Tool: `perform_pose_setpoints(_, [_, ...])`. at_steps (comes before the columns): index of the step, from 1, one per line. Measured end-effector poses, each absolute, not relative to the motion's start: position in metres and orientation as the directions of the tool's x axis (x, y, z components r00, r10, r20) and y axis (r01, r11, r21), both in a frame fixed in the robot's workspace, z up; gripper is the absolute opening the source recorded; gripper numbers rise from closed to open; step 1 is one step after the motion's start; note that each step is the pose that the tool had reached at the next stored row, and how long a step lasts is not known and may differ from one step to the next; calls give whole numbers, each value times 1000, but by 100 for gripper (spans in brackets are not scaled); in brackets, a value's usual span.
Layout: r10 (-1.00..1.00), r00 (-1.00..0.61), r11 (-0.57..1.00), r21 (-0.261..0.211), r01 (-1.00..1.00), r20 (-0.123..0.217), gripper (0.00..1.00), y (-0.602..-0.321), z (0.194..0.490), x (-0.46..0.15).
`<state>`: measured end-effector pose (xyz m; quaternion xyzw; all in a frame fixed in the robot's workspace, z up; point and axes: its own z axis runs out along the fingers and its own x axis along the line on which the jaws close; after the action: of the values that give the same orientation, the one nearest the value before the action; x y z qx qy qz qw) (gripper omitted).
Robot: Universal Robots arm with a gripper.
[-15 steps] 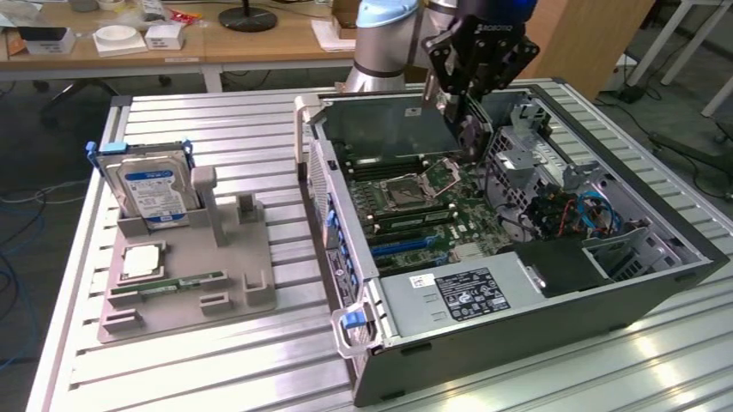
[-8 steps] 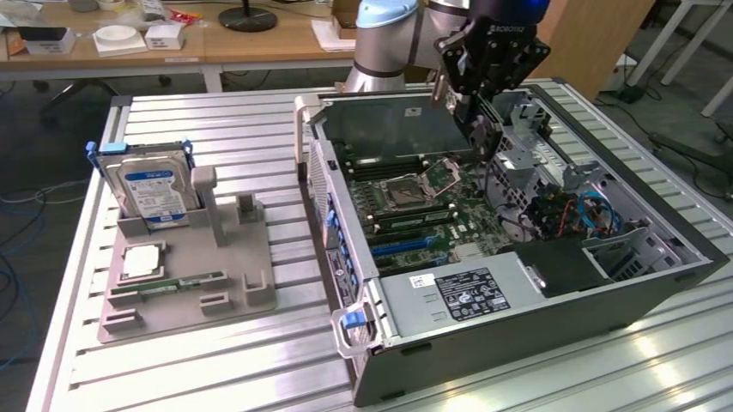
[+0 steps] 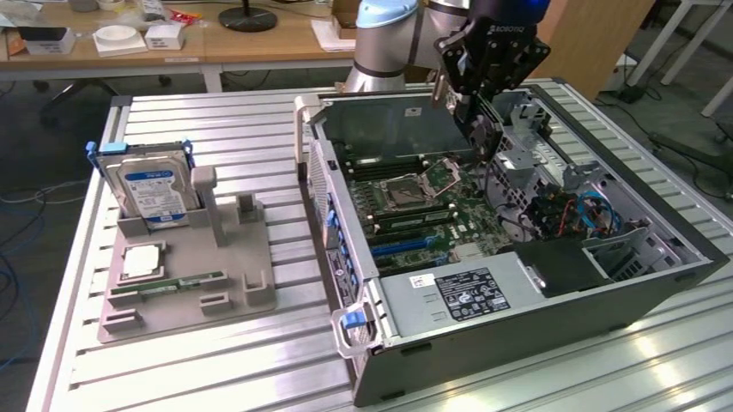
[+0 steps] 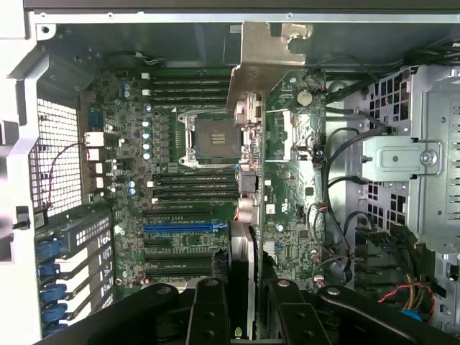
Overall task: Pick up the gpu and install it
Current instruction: 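Insert the gpu into the slot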
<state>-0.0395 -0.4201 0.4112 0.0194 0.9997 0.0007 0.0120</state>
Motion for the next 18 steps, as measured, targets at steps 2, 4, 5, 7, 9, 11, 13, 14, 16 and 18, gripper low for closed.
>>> perform_pose_setpoints(2, [21,-999,1000,2,21,-24,27,-420,411,-39])
perform_pose_setpoints(4, [-10,-1000,1000,2,-10,-24,27,-420,411,-39])
perform_pose_setpoints(5, [-23,-999,1000,2,-23,-24,27,-420,411,-39])
perform_pose_setpoints(7, [-31,-999,1000,2,-31,-24,27,-420,411,-39])
perform_pose_setpoints(9, [-48,-999,999,2,-48,-24,27,-420,411,-39])
perform_pose_setpoints(11, [-83,-996,997,2,-84,-24,27,-420,411,-39])
perform_pose_setpoints(13, [-116,-993,993,2,-116,-24,27,-420,411,-39])
perform_pose_setpoints(14, [-132,-991,991,2,-132,-24,27,-420,411,-39])
perform_pose_setpoints(16, [-164,-986,986,2,-164,-24,27,-420,411,-39])
perform_pose_setpoints(18, [-194,-981,981,2,-194,-24,27,-420,411,-39])
